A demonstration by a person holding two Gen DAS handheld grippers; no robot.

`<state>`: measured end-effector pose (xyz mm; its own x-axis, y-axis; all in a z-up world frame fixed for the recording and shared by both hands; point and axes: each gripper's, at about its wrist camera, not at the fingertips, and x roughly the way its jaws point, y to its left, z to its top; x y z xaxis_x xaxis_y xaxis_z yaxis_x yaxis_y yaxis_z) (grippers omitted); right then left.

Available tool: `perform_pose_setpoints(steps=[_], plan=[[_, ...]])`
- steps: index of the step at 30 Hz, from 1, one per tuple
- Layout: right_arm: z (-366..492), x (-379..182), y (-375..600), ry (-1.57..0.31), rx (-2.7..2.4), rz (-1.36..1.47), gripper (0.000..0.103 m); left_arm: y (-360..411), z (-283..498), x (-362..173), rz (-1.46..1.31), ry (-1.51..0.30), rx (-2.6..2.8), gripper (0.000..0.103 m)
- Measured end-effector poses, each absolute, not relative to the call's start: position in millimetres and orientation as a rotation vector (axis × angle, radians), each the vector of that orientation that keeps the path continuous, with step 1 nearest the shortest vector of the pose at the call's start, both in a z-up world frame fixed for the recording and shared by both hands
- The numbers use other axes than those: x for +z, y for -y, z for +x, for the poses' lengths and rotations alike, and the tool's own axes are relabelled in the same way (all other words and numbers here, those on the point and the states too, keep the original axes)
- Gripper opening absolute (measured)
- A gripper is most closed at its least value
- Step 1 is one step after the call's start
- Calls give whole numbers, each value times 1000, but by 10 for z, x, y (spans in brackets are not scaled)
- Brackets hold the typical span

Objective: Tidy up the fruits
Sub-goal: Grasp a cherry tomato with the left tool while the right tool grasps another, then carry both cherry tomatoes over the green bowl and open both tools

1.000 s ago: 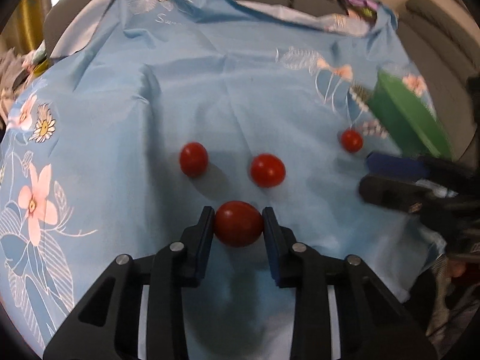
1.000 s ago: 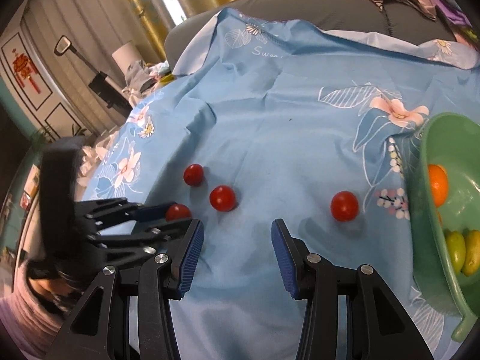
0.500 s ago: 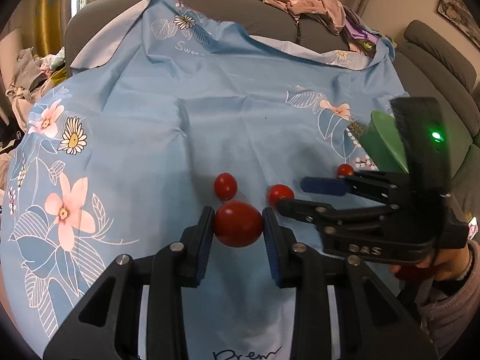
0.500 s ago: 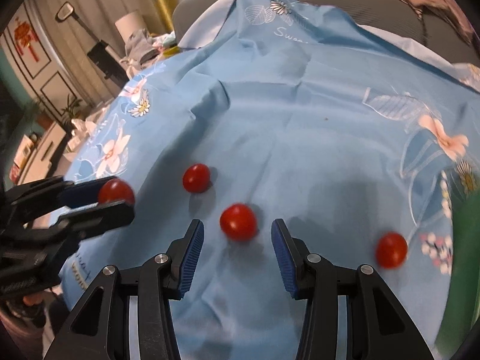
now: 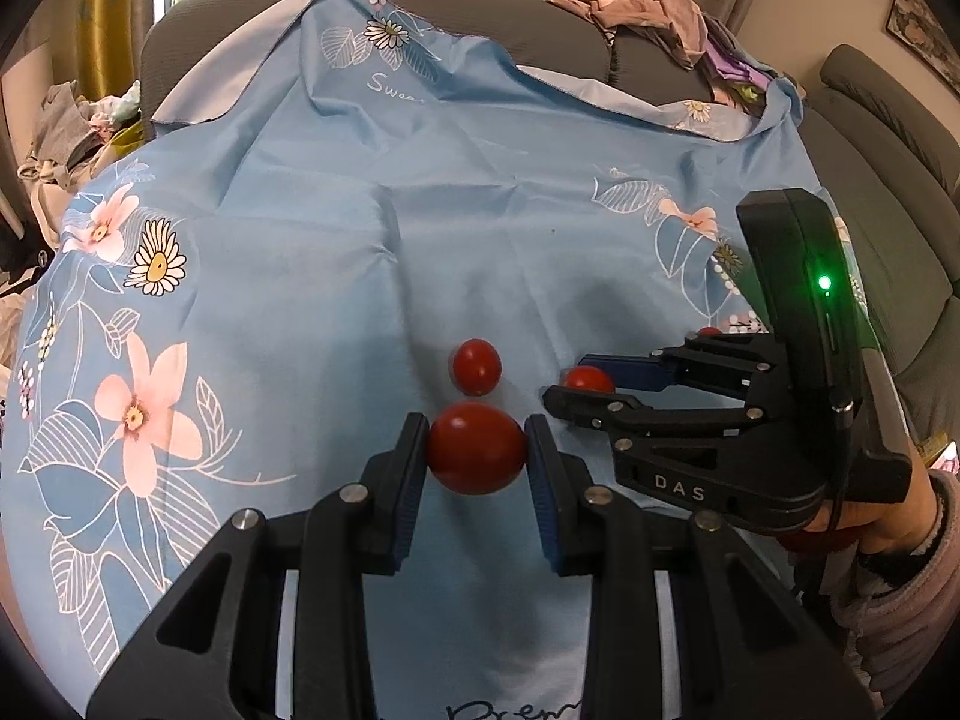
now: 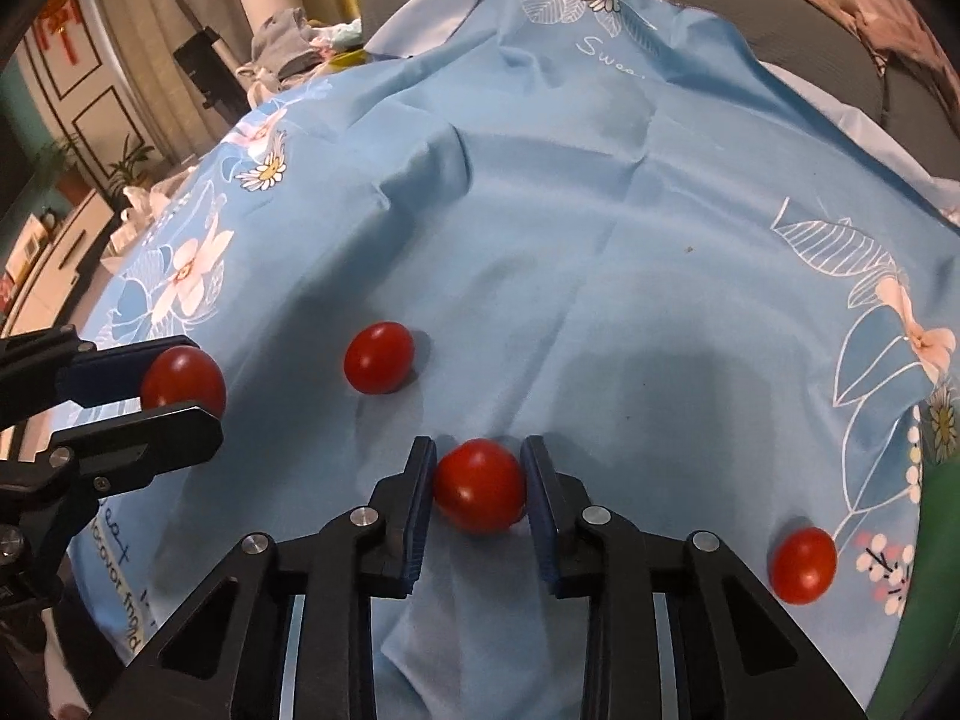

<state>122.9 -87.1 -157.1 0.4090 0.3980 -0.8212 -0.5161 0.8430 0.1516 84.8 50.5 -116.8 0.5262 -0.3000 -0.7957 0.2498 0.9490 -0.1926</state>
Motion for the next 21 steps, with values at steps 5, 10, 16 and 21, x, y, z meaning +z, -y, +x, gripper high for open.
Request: perform_pose_setpoints(steps=[5,10,16,21], plan=[[1163,-1515,946,-982,587,-100,31,-475,799,-1131,-40,-952,-326,32],[1000,-1316,1074,-933,597,-60,31,-417,746,-1067,-29,-943,-331,32],[768,-1082,1276,-870,596,-4,31,-282,638,-971,-6,-925,-337,32],[577,-938,1465,-827,588,46,31,-157,541,-890,9,-912,-336,32]])
